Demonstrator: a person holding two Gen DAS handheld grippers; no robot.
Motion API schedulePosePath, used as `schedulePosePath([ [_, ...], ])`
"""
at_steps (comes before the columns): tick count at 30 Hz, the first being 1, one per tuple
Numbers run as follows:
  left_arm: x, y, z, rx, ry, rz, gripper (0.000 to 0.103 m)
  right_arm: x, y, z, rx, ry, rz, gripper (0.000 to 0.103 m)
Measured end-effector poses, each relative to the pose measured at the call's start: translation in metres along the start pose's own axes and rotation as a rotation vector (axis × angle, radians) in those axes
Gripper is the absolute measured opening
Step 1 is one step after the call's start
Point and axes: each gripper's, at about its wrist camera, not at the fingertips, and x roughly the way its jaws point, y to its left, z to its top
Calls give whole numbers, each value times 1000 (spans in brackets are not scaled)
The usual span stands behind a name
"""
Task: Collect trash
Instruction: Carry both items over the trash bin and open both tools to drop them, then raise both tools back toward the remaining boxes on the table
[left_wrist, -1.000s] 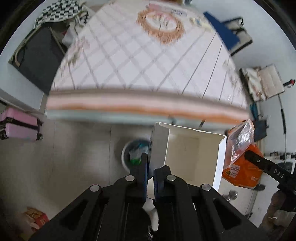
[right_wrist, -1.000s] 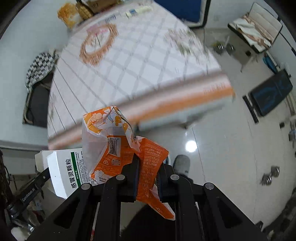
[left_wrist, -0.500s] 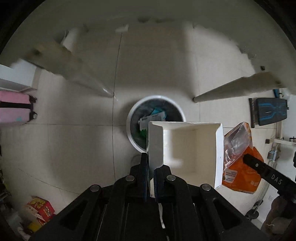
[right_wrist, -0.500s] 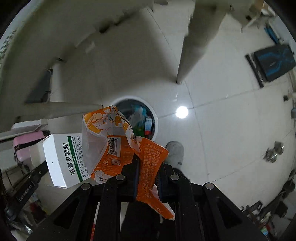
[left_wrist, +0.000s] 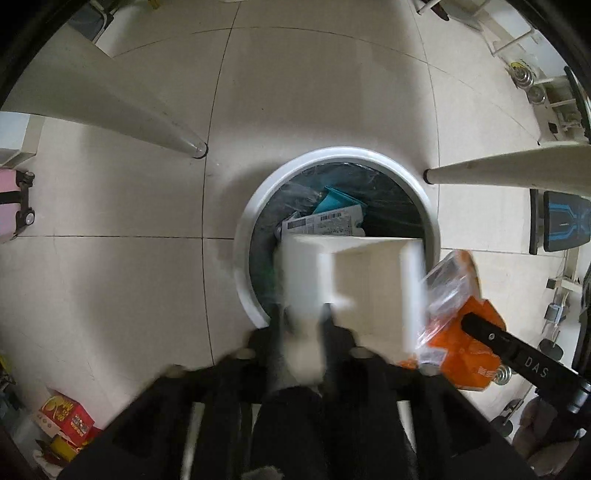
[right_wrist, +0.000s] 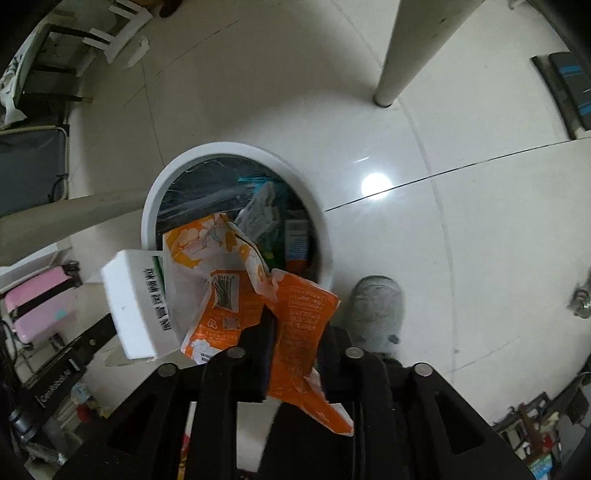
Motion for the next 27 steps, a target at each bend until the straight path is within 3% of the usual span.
schedulePosePath([
  [1,-1,2,0,-6,-12,2,70,4,0,2,0,4,6,39],
  [2,-3,5,-1,-9,-19,6,93,8,0,4,-2,3,12,44],
  [3,-5,8,-2,-16,-29,5,98,10,-2,4,-9,0,19,48],
  [5,-8,12,-3,-26,-25,7,98,8,-1,5,-14,-3,27,57],
  [7,-14,15,-6,-36,-36,15,98,7,-5,4,-11,-6,49,76],
  [11,-31,19,-13,-44,-96,37,98,-6,-7,0,-33,-21,52,96],
  [18,-79,13,-38,-52,-167,87,98,-49,26,-34,-292,-125,-158,102],
  [27,-147,-6,-78,-43,-188,87,98,-131,45,-71,-385,-218,-208,102],
])
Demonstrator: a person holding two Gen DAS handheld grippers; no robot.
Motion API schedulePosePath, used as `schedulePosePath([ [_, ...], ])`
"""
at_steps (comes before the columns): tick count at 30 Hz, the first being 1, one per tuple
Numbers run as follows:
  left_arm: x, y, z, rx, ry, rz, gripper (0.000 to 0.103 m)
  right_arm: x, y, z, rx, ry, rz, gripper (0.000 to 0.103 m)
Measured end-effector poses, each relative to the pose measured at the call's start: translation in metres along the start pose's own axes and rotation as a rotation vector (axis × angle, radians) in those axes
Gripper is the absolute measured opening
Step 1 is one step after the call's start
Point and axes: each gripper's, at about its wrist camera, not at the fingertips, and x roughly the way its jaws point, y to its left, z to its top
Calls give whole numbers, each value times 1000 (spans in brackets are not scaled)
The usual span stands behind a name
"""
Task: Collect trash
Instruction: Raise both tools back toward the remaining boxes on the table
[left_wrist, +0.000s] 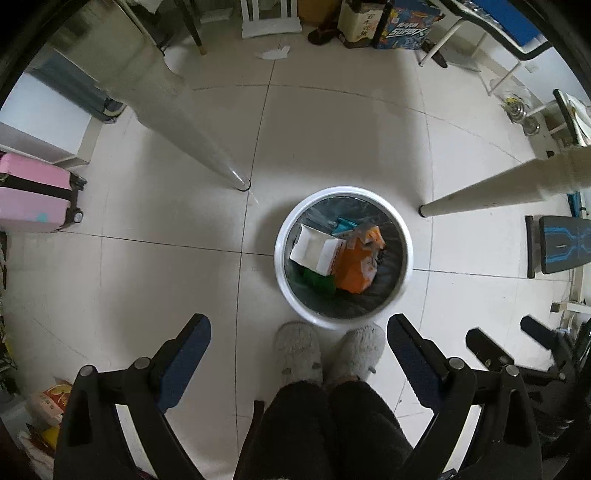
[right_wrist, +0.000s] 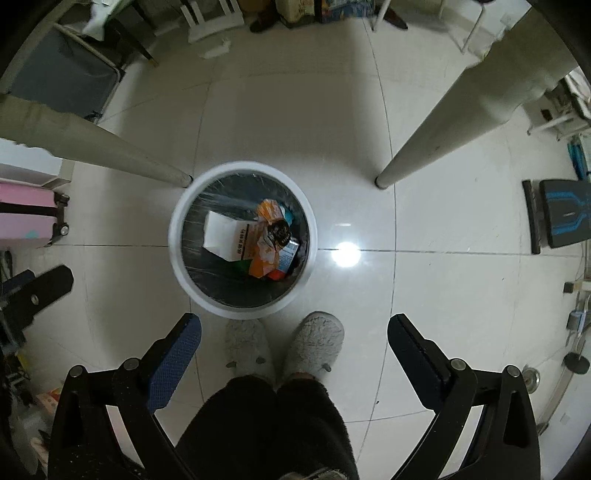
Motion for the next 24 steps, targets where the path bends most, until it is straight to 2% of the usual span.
schedulePosePath([
  [11,-108,-11,-20,5,-75,-25,98,-150,8,-20,-45,-98,-12,102],
  [18,-178,-14,-37,43,-95,-11,98,-260,11,-42,-55,-146,6,102],
  [24,-236,-10,-41,55,-133,-5,98,-333,14,-58,-42,-167,22,102],
])
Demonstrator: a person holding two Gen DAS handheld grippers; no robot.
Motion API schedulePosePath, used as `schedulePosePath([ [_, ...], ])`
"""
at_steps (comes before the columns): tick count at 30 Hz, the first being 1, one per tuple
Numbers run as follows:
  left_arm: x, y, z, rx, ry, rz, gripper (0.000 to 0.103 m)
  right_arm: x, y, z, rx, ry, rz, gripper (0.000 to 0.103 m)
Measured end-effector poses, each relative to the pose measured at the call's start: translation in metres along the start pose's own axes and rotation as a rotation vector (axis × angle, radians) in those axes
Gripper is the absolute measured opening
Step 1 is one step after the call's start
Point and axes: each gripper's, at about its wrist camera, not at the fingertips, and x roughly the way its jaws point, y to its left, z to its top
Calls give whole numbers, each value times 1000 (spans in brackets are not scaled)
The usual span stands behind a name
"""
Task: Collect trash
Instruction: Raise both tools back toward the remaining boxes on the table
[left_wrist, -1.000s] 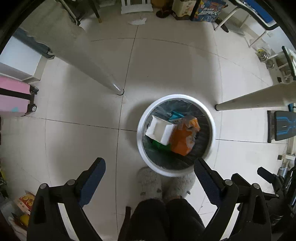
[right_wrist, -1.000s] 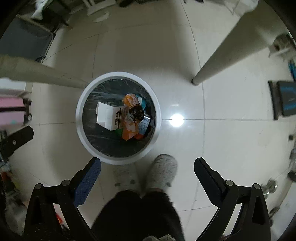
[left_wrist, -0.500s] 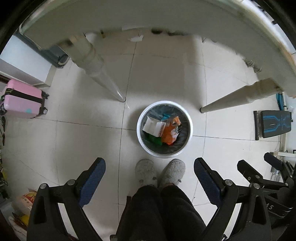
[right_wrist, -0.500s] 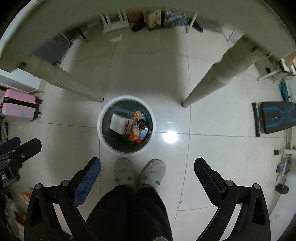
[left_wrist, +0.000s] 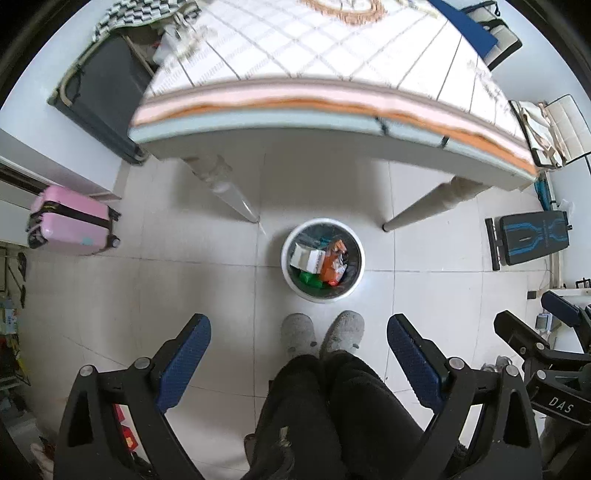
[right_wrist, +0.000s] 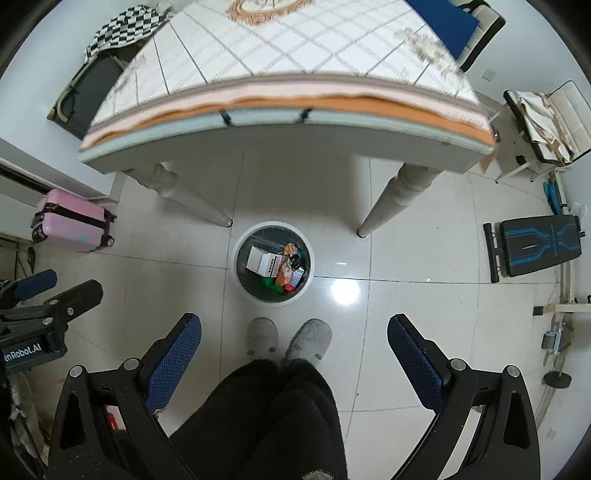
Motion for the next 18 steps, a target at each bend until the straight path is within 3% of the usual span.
schedulePosePath([
  [6,-48,6,20,-18,-76,-34,98,-55,6,14,74,-28,28,102],
  [10,-77,5,53,-23,-162,4,98,-82,10,42,120,-84,70,102],
  [15,-95,9,102,-45,-242,30,103,-96,10,101,156,-126,104,102],
  [18,-92,1,149,-62,-263,48,103,-92,-2,150,169,-128,115,102],
])
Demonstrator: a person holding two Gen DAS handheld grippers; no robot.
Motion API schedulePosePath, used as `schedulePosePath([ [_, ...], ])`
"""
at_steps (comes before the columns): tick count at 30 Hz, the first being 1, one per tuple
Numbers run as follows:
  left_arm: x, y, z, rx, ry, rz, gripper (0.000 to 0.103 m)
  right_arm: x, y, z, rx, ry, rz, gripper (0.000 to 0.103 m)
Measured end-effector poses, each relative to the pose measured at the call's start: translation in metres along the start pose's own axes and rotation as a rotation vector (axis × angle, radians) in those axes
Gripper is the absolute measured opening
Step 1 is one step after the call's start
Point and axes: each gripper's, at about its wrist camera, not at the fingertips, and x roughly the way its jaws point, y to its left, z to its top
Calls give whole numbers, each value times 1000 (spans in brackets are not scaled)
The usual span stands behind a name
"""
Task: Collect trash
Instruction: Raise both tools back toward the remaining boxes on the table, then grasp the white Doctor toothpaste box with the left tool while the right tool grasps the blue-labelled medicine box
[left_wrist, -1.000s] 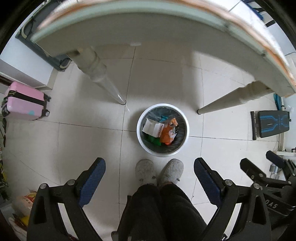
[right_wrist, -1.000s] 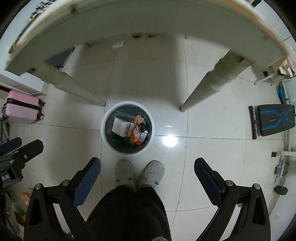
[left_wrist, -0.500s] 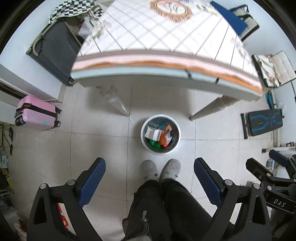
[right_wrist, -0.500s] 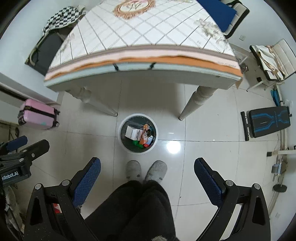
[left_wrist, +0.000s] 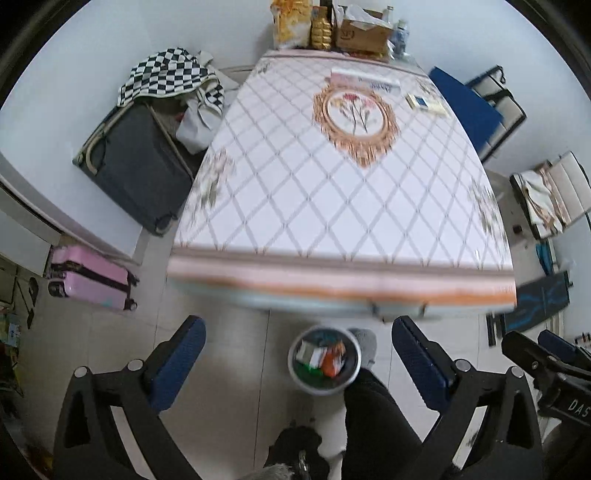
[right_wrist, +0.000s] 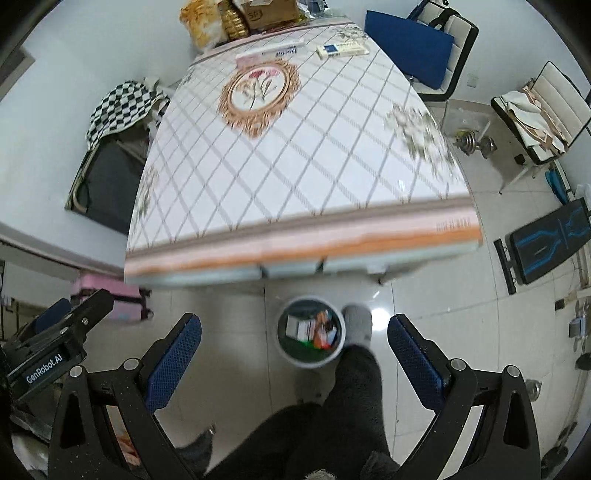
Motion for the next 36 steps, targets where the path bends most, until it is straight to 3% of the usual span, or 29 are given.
schedulePosePath([
  [5,36,-28,80,-46,-7,59,103,30,-22,110,-25,-9,-41,102],
  [10,94,-65,173,-109,46,114,103,92,-55,264,-110,37,-105,102],
  [14,154,-98,246,-168,111,154,103,159,-55,385,-325,143,-211,102],
  [18,205,-123,305,-228,161,165,103,233,-32,471,-634,265,-353,102],
  [24,270,-143,362,-300,235,170,103,324,-18,547,-1021,392,-486,102],
  [28,296,-145,383,-344,266,152,103,369,-12,572,-1238,480,-489,102],
  [32,310,-137,403,-417,259,89,103,392,-17,587,-1274,537,-429,102],
  [34,313,-128,413,-468,253,48,103,396,-25,594,-1207,579,-325,96],
  [36,316,-120,426,-518,239,6,103,390,-34,601,-1139,539,-273,94],
])
